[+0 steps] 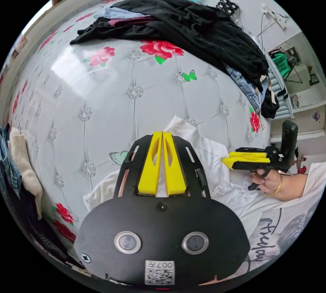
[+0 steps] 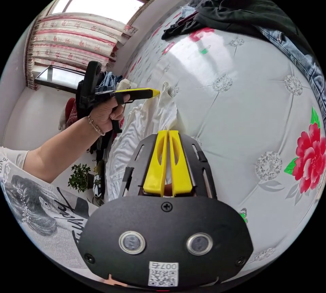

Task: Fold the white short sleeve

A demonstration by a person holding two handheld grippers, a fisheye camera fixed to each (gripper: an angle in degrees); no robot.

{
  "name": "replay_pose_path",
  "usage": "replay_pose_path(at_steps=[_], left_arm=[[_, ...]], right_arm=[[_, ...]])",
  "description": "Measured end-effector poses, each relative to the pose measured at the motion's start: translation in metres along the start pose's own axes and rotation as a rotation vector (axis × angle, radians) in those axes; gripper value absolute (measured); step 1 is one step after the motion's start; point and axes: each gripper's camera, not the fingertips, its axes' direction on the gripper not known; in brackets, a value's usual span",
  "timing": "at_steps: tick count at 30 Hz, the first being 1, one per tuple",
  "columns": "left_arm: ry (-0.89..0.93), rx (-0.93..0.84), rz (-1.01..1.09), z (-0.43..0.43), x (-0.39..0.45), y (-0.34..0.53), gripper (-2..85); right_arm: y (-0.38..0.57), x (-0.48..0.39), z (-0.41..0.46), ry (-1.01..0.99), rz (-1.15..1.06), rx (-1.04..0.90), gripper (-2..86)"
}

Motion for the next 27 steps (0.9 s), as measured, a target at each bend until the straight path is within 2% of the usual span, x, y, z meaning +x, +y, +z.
replay_pose_path(at_steps=[5,12,21,27], left_arm=[[0.157,0.154,-0.067,-0.034,-0.034,0.029,-0.9],[0.208,0.302,-0.1,-0.095,-0.077,0.09,-1.0],[0.195,0.474,-0.197,-0.168,-0.13,0.207,-1.0],[0.185,0.468,-0.33,-0.168,-0.175,0.294,-1.0]], right_arm=[[0.014,0.022,-0.021,-0.052,0.008,0.029,-0.3],[0.037,0.016,-0.033,-0.065,-0.105,0.049,-0.3],[0.088,-0.071,-0.021,0.06,-0.618,-0.028,-0.3],[0.148,-0.113,0.036,0.113,-0.882,-0.17,-0.2]])
